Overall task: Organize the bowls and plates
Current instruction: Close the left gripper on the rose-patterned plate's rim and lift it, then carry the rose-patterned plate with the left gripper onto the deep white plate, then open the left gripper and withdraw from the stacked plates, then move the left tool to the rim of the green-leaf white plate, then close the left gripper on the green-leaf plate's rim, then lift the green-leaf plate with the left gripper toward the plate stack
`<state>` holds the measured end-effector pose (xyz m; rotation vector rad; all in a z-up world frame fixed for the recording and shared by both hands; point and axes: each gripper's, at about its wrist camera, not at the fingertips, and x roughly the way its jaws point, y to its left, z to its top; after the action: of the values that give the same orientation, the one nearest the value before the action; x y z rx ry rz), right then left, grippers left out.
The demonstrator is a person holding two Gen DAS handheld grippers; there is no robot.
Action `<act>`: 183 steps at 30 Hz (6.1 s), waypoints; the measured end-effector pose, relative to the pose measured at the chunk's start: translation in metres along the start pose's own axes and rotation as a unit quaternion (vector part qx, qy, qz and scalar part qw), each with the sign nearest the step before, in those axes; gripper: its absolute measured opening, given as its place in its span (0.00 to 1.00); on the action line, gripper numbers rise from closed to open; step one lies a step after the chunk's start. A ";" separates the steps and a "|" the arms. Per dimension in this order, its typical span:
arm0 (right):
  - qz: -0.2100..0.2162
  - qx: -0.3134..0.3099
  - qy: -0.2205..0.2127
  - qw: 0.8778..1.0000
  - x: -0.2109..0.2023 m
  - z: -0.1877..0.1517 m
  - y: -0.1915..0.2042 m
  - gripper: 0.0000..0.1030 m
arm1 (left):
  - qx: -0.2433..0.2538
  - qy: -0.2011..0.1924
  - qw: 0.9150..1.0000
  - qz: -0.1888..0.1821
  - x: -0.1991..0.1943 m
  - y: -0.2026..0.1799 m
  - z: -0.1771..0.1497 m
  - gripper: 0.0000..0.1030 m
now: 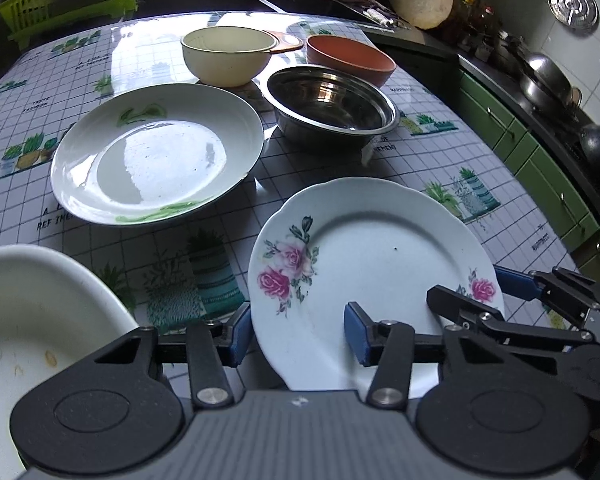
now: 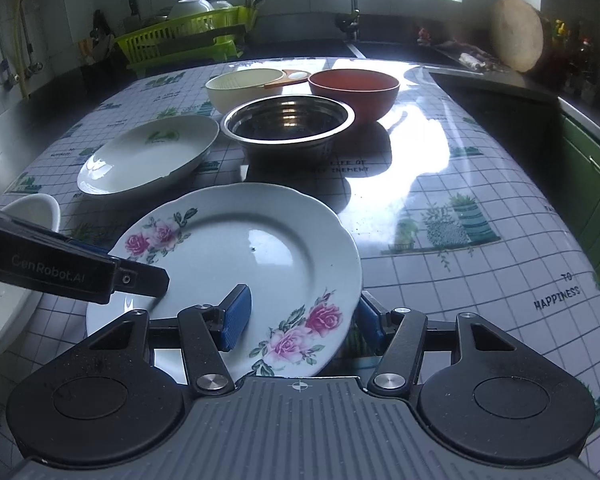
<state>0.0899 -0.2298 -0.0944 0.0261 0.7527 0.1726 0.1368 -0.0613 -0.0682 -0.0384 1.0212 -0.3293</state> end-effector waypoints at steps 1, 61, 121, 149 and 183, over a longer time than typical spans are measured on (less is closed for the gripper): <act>0.000 -0.002 -0.001 1.000 -0.002 0.000 0.000 0.57 | -0.006 -0.003 1.000 -0.001 -0.003 0.001 -0.001 0.47; 0.175 -0.236 -0.002 0.956 0.012 0.016 0.175 0.54 | -0.226 -0.032 0.962 0.150 -0.100 0.147 -0.094 0.47; 0.082 0.007 0.035 0.996 0.082 0.090 0.090 0.55 | -0.027 -0.026 0.994 0.099 -0.012 0.120 0.088 0.85; 0.029 0.028 0.056 0.998 0.124 0.099 0.108 0.56 | -0.002 -0.012 0.999 0.035 0.046 0.162 0.124 0.73; 0.003 0.038 0.054 0.998 0.121 0.094 0.117 0.59 | 0.011 0.002 1.000 0.028 0.051 0.168 0.118 0.41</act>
<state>0.2238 -0.0911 -0.0980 0.0926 0.8670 0.1517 0.3025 0.0690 -0.0797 0.0109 1.0208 -0.2897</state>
